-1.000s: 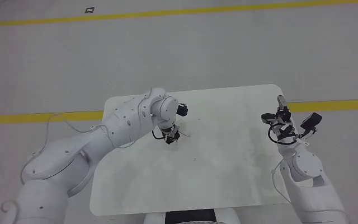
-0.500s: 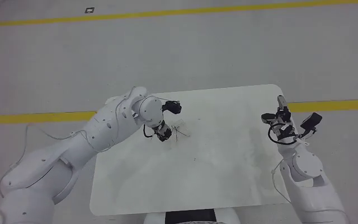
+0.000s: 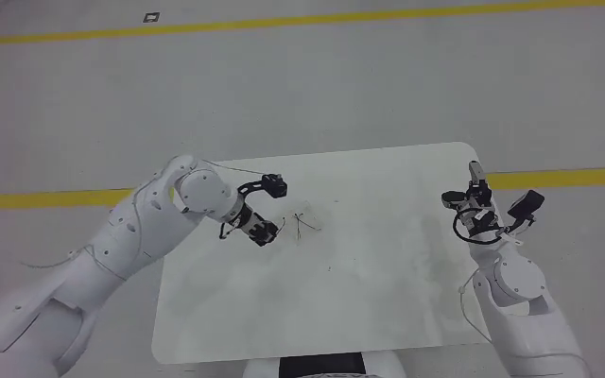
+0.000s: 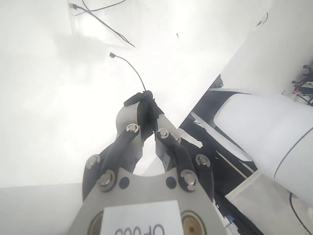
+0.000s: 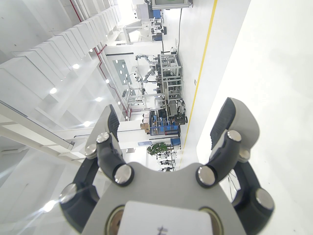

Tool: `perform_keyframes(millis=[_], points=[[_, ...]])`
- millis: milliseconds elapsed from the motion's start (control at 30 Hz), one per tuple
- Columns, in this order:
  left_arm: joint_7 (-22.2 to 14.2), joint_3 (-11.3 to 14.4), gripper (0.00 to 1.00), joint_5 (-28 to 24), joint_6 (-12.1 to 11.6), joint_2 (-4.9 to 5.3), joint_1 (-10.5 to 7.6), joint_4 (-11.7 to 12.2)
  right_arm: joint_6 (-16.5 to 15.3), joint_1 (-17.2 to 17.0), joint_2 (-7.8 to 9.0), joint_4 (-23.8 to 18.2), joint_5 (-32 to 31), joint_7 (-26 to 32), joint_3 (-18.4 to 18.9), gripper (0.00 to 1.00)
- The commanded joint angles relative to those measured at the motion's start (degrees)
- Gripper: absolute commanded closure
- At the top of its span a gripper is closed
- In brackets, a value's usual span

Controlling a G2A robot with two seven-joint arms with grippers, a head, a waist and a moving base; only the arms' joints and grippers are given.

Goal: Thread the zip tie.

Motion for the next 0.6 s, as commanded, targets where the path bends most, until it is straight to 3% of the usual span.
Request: perform_keyframes(millis=[0, 367, 567], points=[[-0.1, -0.9, 1.00, -1.0, -1.7, 0.73, 0.89, -0.3, 0.0, 0.0, 0.00, 0.0, 0.0, 0.0, 0.0, 0.00], [0.1, -3.8, 1.00, -3.8, -1.7, 3.84, 3.66, -6.0, 0.0, 0.0, 0.00, 0.0, 0.0, 0.0, 0.0, 0.00], [0.1, -3.8, 1.00, -3.8, -1.7, 3.84, 3.66, -6.0, 0.0, 0.0, 0.00, 0.0, 0.0, 0.0, 0.0, 0.00]])
